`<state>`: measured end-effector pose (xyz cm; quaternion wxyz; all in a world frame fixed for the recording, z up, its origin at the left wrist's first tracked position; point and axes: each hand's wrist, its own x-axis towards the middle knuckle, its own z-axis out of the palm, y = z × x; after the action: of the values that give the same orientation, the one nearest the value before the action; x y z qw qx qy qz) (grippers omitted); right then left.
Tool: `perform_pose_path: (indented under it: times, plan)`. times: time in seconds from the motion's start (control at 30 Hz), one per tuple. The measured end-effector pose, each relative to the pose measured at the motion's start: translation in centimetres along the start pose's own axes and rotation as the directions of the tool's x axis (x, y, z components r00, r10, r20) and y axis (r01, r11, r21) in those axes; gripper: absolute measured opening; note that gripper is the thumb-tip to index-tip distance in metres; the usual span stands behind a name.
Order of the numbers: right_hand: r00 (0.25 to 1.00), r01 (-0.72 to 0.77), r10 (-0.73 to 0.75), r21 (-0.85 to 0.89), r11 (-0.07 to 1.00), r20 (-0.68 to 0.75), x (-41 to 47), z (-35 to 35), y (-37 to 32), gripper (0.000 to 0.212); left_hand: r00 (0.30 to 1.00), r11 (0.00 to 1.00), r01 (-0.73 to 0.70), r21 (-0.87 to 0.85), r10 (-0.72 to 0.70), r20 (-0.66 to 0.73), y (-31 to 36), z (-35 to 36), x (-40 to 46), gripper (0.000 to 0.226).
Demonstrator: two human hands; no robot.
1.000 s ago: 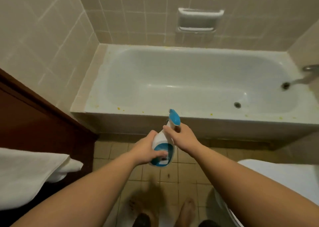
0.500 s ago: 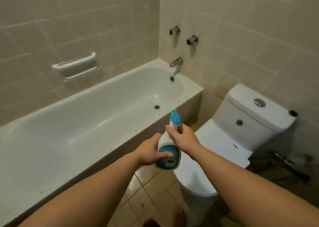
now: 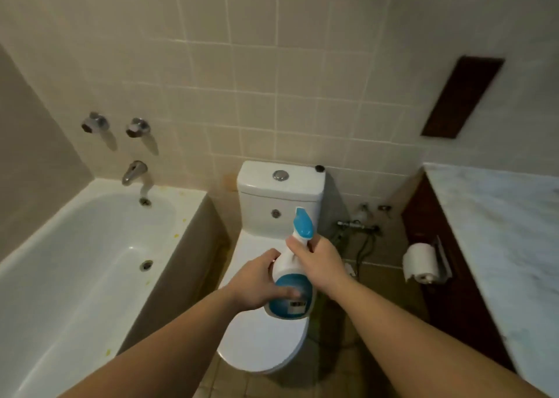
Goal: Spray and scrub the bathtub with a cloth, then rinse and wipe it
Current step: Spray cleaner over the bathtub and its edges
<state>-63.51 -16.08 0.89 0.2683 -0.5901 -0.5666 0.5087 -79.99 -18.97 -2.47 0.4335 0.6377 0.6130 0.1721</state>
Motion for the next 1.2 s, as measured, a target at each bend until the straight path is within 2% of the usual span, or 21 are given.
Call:
perform_pose_path:
  times: [0.23, 0.4, 0.5, 0.6, 0.73, 0.9, 1.1, 1.2]
  plan:
    - [0.959, -0.043, 0.060, 0.068, 0.997, -0.278, -1.1, -14.4, 2.6, 0.052, 0.971, 0.978, -0.188, 0.094, 0.171, 0.168, 11.5, 6.6, 8.2, 0.065]
    - [0.908, 0.007, 0.010, 0.039, 0.999, -0.418, -2.2, -24.7, 5.5, 0.044, 0.939, 0.962, -0.254, 0.097, 0.222, 0.262, 19.6, 12.0, 13.4, 0.065]
    - [0.860, 0.002, 0.023, 0.048, 0.999, -0.509, -3.1, -30.7, 8.2, 0.029, 0.914, 0.951, -0.288, 0.110, 0.240, 0.326, 23.4, 16.0, 16.4, 0.064]
    - [0.796, -0.015, 0.034, 0.037, 0.999, -0.604, -4.0, -36.6, 11.0, 0.019, 0.896, 0.931, -0.322, 0.172, 0.241, 0.372, 26.7, 21.0, 19.1, 0.060]
    - [0.704, -0.030, 0.072, 0.072, 0.997, -0.707, -6.2, -43.8, 14.1, 0.021, 0.859, 0.881, -0.402, 0.250, 0.269, 0.435, 30.9, 27.5, 21.5, 0.051]
    - [0.557, -0.031, 0.102, 0.102, 0.994, -0.824, -8.5, -51.1, 17.7, 0.020, 0.780, 0.778, -0.532, 0.335, 0.296, 0.552, 35.5, 34.9, 25.4, 0.062]
    - [0.378, 0.009, 0.062, 0.071, 0.997, -0.924, -11.1, -57.0, 19.6, 0.025, 0.643, 0.626, -0.687, 0.368, 0.289, 0.709, 38.2, 43.6, 29.5, 0.085]
    - [0.320, 0.038, 0.050, 0.066, 0.997, -0.946, -12.1, -59.3, 19.8, 0.022, 0.590, 0.473, -0.773, 0.422, 0.294, 0.752, 39.6, 47.3, 31.0, 0.095]
